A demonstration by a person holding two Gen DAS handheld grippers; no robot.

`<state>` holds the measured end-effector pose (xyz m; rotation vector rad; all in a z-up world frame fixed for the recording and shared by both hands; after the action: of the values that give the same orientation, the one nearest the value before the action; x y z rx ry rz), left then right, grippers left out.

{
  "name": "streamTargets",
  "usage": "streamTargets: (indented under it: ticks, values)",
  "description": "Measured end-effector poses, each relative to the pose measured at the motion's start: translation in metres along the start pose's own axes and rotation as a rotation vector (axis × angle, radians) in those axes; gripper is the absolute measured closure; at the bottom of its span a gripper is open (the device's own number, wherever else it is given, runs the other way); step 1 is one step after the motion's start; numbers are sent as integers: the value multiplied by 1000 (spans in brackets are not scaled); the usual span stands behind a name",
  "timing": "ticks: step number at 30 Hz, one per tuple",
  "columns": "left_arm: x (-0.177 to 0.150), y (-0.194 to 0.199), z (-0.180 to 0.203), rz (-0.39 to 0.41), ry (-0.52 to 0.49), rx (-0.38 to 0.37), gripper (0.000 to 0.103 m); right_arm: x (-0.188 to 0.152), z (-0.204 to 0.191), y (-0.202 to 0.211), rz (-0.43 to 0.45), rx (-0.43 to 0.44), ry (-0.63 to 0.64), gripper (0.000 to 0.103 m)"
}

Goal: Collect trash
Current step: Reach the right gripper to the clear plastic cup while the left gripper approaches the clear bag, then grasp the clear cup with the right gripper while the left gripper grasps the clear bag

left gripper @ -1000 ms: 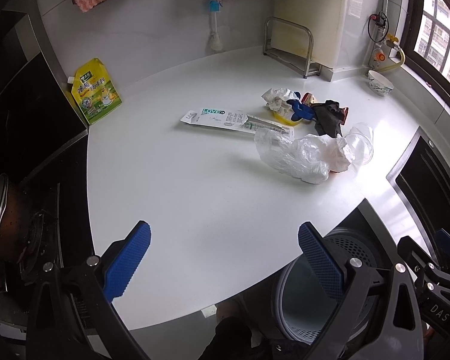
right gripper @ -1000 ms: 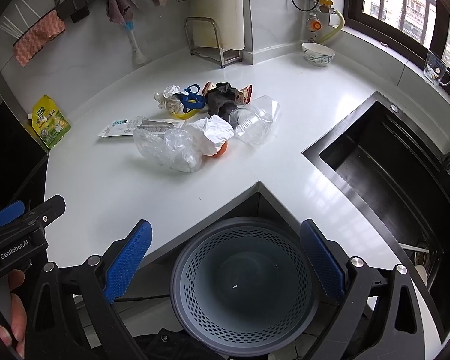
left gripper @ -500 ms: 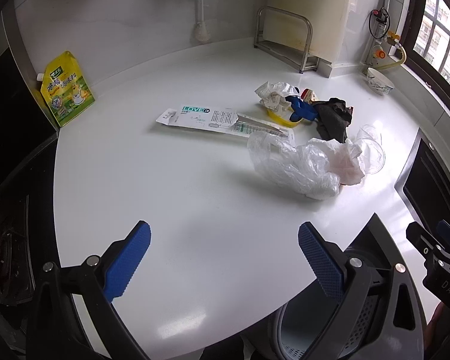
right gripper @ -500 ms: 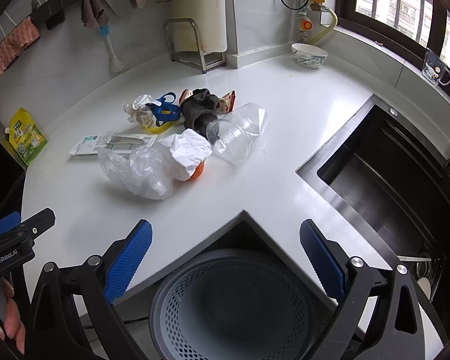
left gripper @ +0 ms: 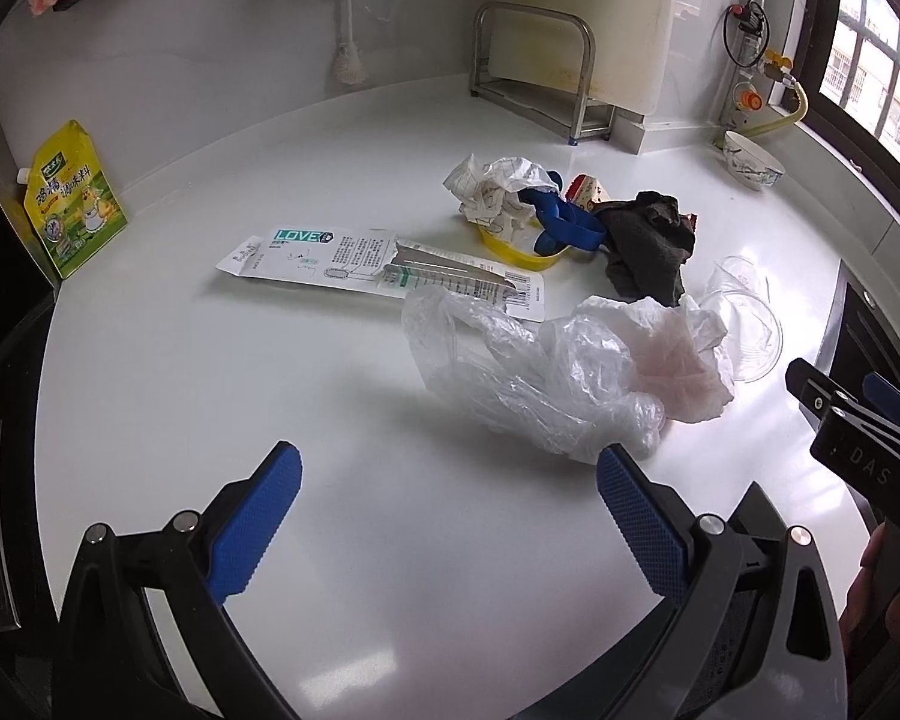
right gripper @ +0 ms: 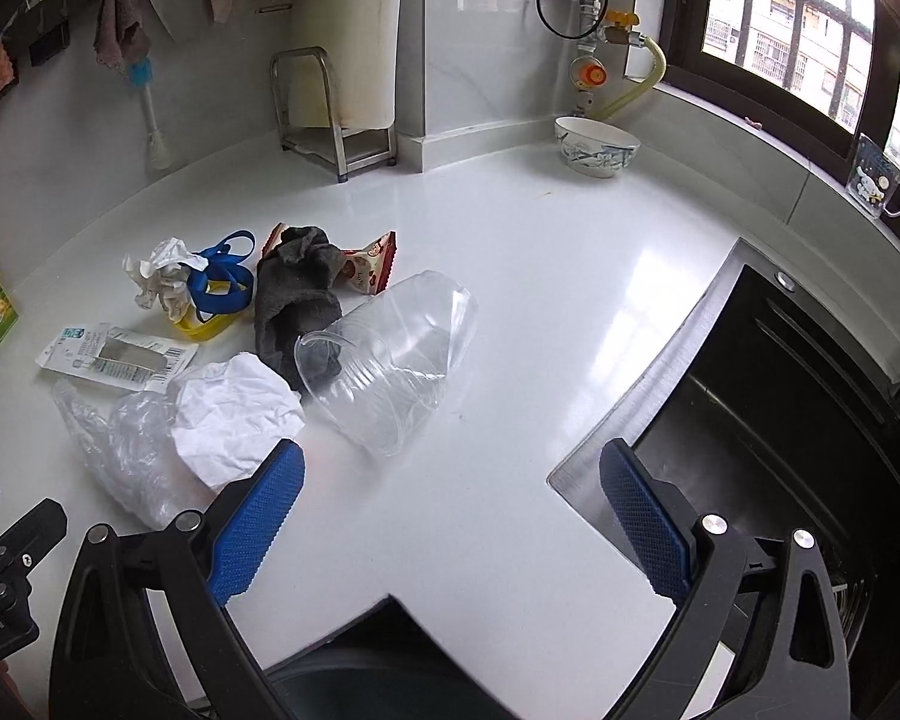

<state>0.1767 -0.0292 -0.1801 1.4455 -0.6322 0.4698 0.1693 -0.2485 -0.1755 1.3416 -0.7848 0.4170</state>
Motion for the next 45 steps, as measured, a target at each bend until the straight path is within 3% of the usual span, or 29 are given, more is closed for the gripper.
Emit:
streamTargets:
  ticks: [11, 17, 23, 25, 27, 36, 45]
  values:
    - [2, -27, 4, 16, 71, 26, 6, 11, -5, -51, 66, -57, 76, 9]
    - [0, -30, 7, 26, 77, 33, 6, 19, -5, -62, 101, -96, 109, 9]
    - [-3, -33, 13, 21, 76, 31, 6, 22, -6, -61, 132, -75, 123, 10]
    - [-3, -33, 14, 23, 82, 30, 6, 23, -7, -58, 145, -61, 127, 18]
    - [-2, -34, 17, 25, 85, 32, 6, 23, -8, -55, 143, -46, 129, 36]
    - [2, -35, 33, 28, 115, 13, 6, 26, -5, -49, 141, 18, 103, 85]
    - [-1, -39, 44, 6, 151, -6, 6, 26, -1, -45, 158, 56, 75, 97]
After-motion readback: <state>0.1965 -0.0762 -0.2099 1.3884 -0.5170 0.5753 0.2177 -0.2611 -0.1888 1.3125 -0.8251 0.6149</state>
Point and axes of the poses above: each gripper's, at about its wrist camera, not at the fingertips, and y roughly against the way its jaws point, z to its right, x to its top, the point moved 8 cm from there along -y, roughly the way its jaws point, and after that the axes turned 6 degrees about z, right-handed, at the moved point
